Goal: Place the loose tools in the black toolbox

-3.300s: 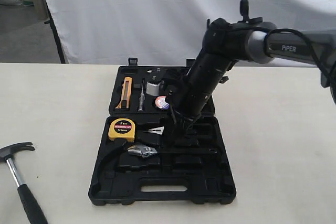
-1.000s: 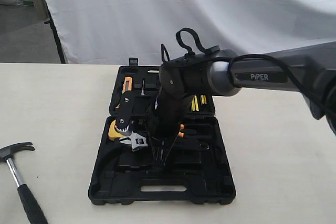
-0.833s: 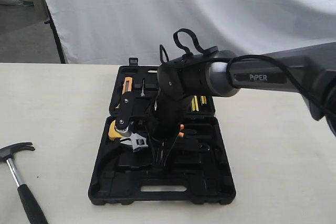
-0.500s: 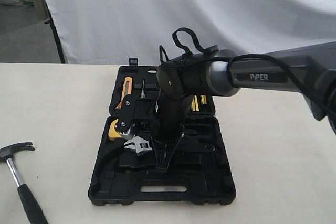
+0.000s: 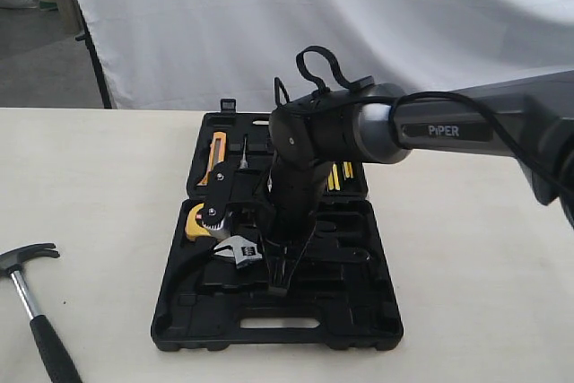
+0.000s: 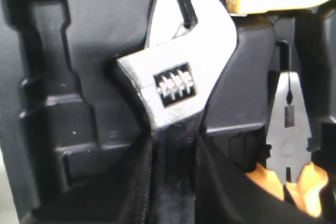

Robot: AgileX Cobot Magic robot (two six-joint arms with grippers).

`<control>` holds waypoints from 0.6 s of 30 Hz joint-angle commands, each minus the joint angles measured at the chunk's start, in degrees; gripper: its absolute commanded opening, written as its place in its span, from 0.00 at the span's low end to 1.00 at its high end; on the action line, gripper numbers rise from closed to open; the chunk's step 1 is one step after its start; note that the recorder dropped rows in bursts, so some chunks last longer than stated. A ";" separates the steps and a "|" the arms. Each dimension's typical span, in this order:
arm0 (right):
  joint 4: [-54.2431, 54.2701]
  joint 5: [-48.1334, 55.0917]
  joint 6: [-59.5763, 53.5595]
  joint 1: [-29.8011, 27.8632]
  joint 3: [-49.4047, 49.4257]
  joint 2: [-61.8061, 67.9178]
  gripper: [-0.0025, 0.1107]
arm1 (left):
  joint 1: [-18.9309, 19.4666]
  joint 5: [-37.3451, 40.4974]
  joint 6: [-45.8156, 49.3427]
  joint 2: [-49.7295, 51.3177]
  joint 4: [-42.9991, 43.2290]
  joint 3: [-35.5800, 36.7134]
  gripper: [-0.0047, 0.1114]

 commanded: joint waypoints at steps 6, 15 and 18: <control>0.00 -0.70 0.93 -0.03 0.29 1.46 0.02 | -0.48 -0.09 -0.44 -0.22 0.29 0.18 0.05; 0.00 -0.71 1.79 -0.03 0.29 1.46 0.44 | -0.48 -0.09 -0.44 -0.22 0.29 0.18 0.05; 0.00 0.22 1.79 -0.03 0.29 1.08 0.60 | -0.48 -0.09 -0.44 -0.22 0.29 0.18 0.05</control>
